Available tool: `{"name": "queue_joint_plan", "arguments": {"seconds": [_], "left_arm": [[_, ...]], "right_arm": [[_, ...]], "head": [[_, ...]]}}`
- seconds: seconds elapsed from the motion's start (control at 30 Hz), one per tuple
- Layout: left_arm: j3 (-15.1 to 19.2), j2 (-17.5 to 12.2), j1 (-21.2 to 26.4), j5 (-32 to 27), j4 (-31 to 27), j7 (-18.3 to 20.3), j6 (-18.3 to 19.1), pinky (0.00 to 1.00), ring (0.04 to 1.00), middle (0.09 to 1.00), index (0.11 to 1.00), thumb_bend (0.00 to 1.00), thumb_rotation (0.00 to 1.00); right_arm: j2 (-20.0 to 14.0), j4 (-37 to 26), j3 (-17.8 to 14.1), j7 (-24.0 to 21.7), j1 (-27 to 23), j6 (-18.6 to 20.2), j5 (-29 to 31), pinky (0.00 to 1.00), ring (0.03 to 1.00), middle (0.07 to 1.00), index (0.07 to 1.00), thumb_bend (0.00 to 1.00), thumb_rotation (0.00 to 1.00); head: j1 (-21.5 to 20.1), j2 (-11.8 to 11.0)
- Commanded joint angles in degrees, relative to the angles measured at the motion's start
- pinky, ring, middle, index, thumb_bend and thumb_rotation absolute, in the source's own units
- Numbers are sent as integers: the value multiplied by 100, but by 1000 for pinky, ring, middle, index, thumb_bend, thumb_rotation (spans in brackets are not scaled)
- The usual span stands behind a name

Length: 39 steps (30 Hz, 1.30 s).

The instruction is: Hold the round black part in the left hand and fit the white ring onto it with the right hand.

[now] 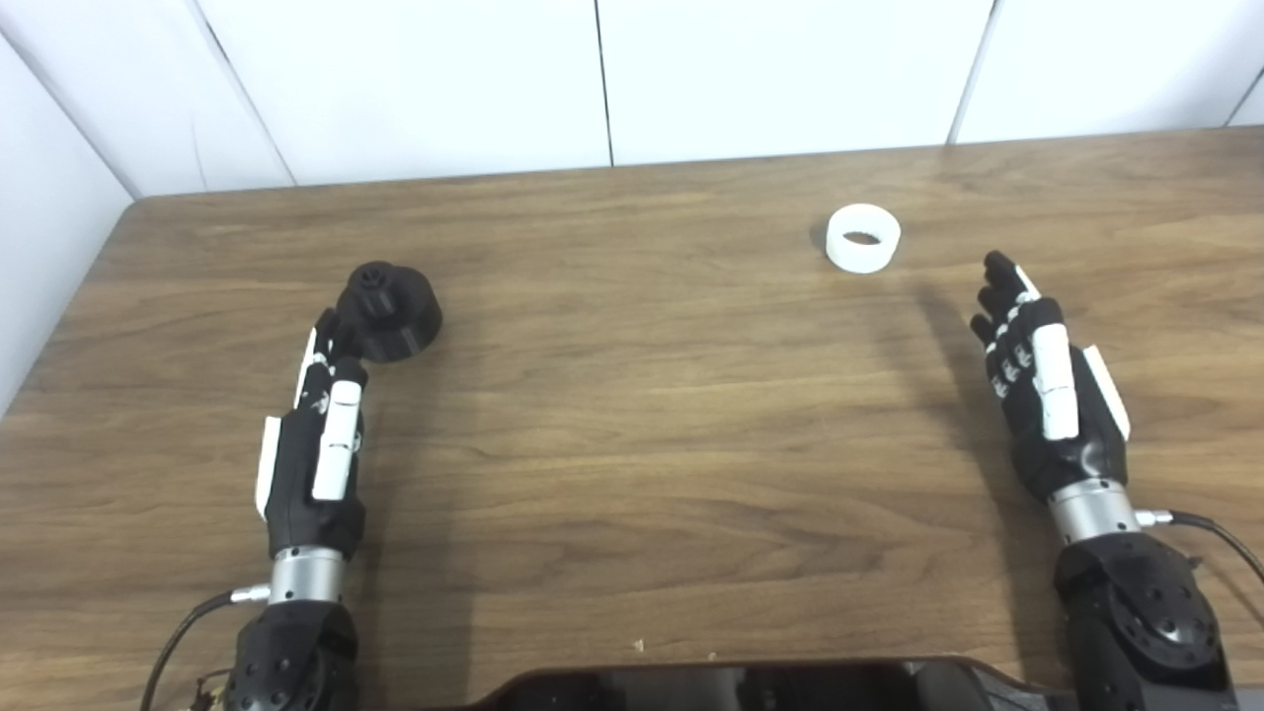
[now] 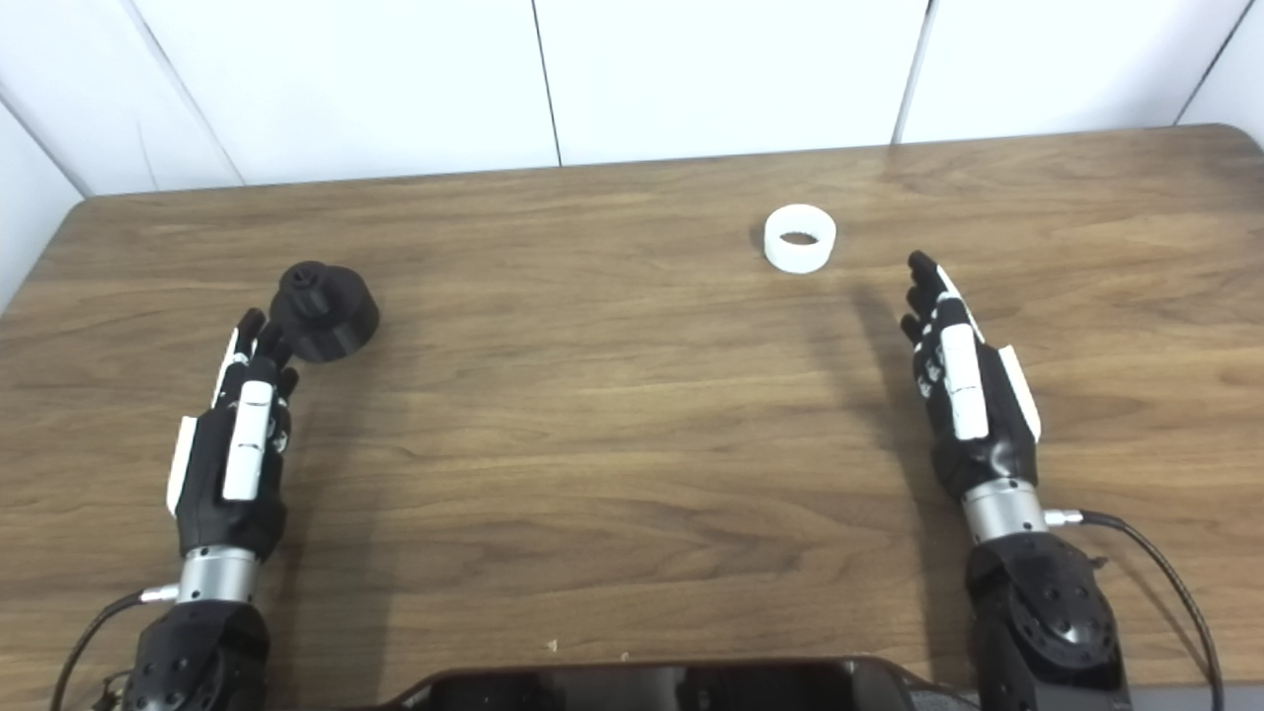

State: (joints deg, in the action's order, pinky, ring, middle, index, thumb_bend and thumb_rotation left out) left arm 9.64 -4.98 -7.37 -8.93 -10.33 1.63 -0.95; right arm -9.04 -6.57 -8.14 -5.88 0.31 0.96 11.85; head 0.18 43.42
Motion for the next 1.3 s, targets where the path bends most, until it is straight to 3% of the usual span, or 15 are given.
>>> {"name": "queue_joint_plan", "arguments": {"seconds": [0.0,0.43,0.57,0.63,0.8,0.83,0.87,1.03,1.17,1.27], "left_arm": [[13,-59,-26,-13,-80,48,-295,1000,1000,1000,1000,516,734],[45,-96,-50,-73,-56,141,-291,1000,1000,1000,1000,518,708],[55,-62,-36,67,-61,84,-272,1000,1000,1000,1000,490,660],[48,-58,-23,372,-71,-61,-229,1000,1000,1000,987,522,566],[52,-105,-9,621,-131,-145,-176,1000,1000,994,981,579,487],[83,-141,9,691,-208,-183,-84,1000,1000,993,981,580,485],[108,-167,23,744,-266,-210,-13,991,988,982,970,606,407],[209,-577,190,1286,-457,-233,289,996,997,989,971,729,358],[219,-908,318,1569,-702,-209,632,981,998,984,963,802,264],[200,-1178,415,1876,-825,-178,960,971,994,980,950,852,261]], "right_arm": [[48,-72,-26,21,-164,-272,23,997,998,984,925,560,876],[59,-100,-4,17,-127,-244,-15,1000,1000,993,932,540,910],[44,-85,-6,16,-126,-260,-39,1000,1000,991,931,536,913],[38,-55,-13,14,-132,-281,-39,1000,1000,992,932,542,918],[29,-14,-25,-3,-144,-306,-16,1000,1000,990,926,555,903],[22,7,-27,-5,-148,-315,-19,1000,1000,990,926,556,903],[17,22,-29,-6,-151,-321,-21,1000,1000,985,924,562,904],[-12,85,-18,-28,-145,-345,-42,1000,1000,985,927,568,909],[-28,155,-11,-68,-135,-365,19,1000,1000,987,927,573,905],[-31,161,4,-62,-127,-345,11,1000,1000,986,932,573,911]], "head": [[9,7],[24,-47],[72,-78],[96,-98],[96,-98],[120,-131],[120,-131],[300,-252],[363,-297],[376,-313]]}}
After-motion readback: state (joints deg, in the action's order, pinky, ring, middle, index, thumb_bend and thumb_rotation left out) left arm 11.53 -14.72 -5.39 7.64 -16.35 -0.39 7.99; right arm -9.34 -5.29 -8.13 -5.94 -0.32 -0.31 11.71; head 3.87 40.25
